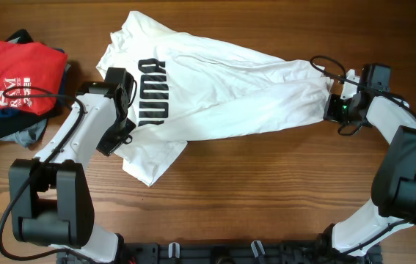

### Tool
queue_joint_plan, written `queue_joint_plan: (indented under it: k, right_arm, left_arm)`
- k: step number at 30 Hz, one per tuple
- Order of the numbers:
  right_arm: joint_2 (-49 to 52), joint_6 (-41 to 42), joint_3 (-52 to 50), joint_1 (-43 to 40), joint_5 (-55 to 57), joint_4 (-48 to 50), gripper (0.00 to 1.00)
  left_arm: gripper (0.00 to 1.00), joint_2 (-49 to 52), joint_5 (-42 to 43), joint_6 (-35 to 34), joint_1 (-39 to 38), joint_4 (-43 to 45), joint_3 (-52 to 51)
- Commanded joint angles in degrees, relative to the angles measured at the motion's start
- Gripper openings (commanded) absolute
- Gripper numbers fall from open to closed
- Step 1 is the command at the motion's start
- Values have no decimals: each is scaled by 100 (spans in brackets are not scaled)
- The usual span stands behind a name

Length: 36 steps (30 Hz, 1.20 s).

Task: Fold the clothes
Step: 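Lift the shirt with both grippers and stretch it taut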

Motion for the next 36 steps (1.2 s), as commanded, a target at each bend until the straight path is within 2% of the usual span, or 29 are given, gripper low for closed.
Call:
queue_joint_plan:
  k: [1, 4, 7, 10, 14, 20, 23, 27, 29, 31, 34, 36]
  right_arm:
    - [-20, 461, 2, 33, 15, -238, 5]
    - [-732, 435, 455, 17, 20, -916, 4]
    - [-1508, 452, 1187, 7, 289, -1563, 4]
    - [-2031, 673, 1840, 0, 697, -1884, 4]
    - [-2573, 944, 2592, -151, 868, -2341, 4]
    - [-3110, 1032, 3499, -619, 1056, -2719, 4]
    - [-3335, 1019, 3768, -872, 1217, -2653, 4]
    - [-3091, 739, 3779, -957, 1187, -2413, 4]
    - [-2796, 562, 3779, -957, 868, -2411, 4]
    - [-2271, 470, 3779, -957, 415, -2387, 4]
    - [-1473, 236, 3779, -940, -291, -2120, 4]
    - [-719, 212, 3779, -822, -503, -1598, 4]
  left_arm:
    - [4, -46, -155, -11, -4, 0, -11]
    - [4, -74, -151, 352, -4, 2, 42]
    - [4, -372, -118, 1250, -4, -2, 599]
    - [4, -737, -92, 1368, -4, 57, 1207]
    - [4, -1386, -85, 1956, 17, 549, 1974]
    - [4, -2264, -17, 1967, 339, 675, 2437]
    - [4, -2839, 299, 1965, 575, 1143, 2441]
    - [4, -2817, 354, 1965, 586, 1696, 2441]
    - [4, -2533, 734, 1965, 586, 1766, 2441]
    - [4, -1908, 1368, 1965, 570, 1832, 2441]
    - [4, -957, 1528, 1967, 570, 2020, 2441]
    - [4, -291, 1731, 2065, 570, 2583, 2441]
